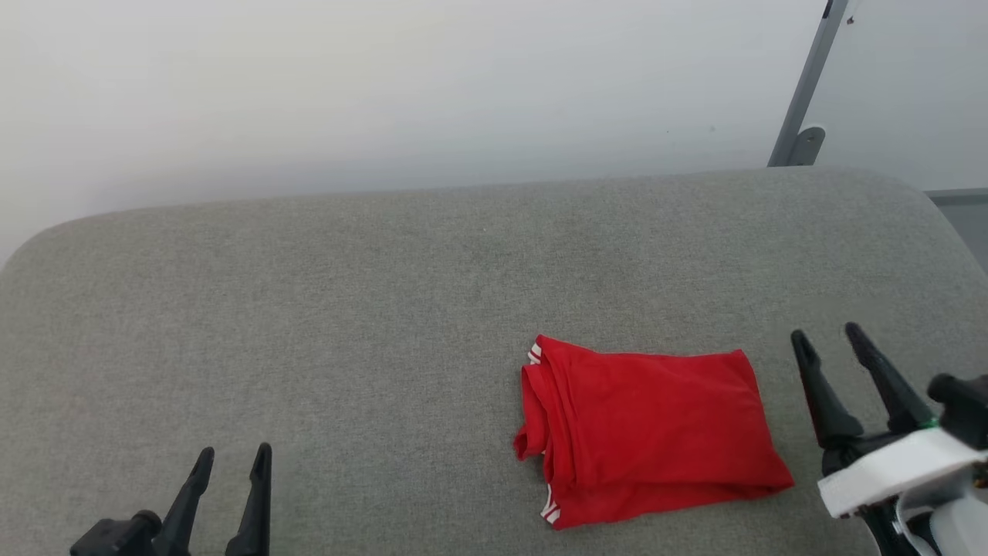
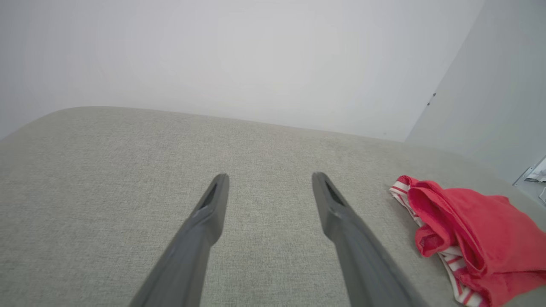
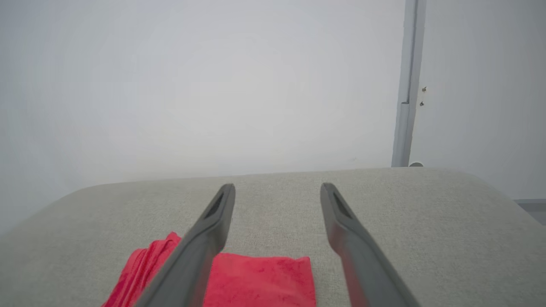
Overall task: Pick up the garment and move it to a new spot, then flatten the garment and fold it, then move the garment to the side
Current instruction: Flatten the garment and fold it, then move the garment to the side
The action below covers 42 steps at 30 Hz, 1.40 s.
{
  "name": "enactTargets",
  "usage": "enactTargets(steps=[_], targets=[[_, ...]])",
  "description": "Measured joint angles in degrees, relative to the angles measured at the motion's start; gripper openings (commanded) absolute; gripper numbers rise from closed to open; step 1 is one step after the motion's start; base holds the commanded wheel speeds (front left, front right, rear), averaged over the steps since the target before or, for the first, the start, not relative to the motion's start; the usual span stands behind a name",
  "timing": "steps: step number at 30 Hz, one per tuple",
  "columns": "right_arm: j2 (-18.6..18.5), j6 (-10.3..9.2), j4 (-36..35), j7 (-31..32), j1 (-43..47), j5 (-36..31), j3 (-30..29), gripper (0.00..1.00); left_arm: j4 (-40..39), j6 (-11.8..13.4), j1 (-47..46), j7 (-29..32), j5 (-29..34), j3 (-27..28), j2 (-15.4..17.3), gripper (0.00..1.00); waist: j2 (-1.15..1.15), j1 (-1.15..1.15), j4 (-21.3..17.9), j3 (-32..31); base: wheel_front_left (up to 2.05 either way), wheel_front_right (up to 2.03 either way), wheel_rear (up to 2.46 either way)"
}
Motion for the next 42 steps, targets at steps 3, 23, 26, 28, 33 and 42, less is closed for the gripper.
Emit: enactTargets(steps=[3, 23, 26, 28, 33, 42], targets=[[2.53, 0.00, -4.63, -0.04, 4.76, -3.24, -5.05, 1.00, -1.04, 0.00, 1.27, 0.00, 0.68, 0.65, -0.15, 1.00, 0.00, 0.00, 0.11, -0.16, 0.00, 0.00, 0.00], [5.58, 0.00, -12.14, -0.05, 15.67, -5.94, -11.43, 1.00, -7.77, 0.00, 8.95, 0.00, 3.11, 4.23, -1.72, 1.00, 0.00, 0.00, 1.89, 1.51, 0.00, 0.00, 0.00], [5.54, 0.00, -12.09, -0.05, 15.65, -6.03, -11.36, 1.00, -7.90, 0.00, 8.75, 0.00, 3.12, 3.65, -1.74, 1.00, 0.00, 0.00, 2.04, 1.90, 0.00, 0.00, 0.00], [5.33, 0.00, -11.99, -0.05, 15.51, -6.04, -11.14, 1.00, -8.03, 0.00, 8.39, 0.00, 3.12, 3.24, -1.72, 1.00, 0.00, 0.00, 2.13, 2.19, 0.00, 0.00, 0.00], [4.63, 0.00, -11.29, -0.05, 13.98, -6.73, -11.06, 1.00, -8.55, 0.00, 7.33, 0.00, 2.90, 2.09, -1.67, 1.00, 0.00, 0.00, 2.31, 3.64, 0.00, 0.00, 0.00], [-2.31, -0.01, -6.95, 19.74, 5.56, -7.49, -8.39, 1.00, -8.69, 0.00, 2.11, 0.00, 1.81, 0.07, -0.31, 1.00, 0.00, 0.00, 3.22, 9.05, 0.00, 0.00, 0.00]])
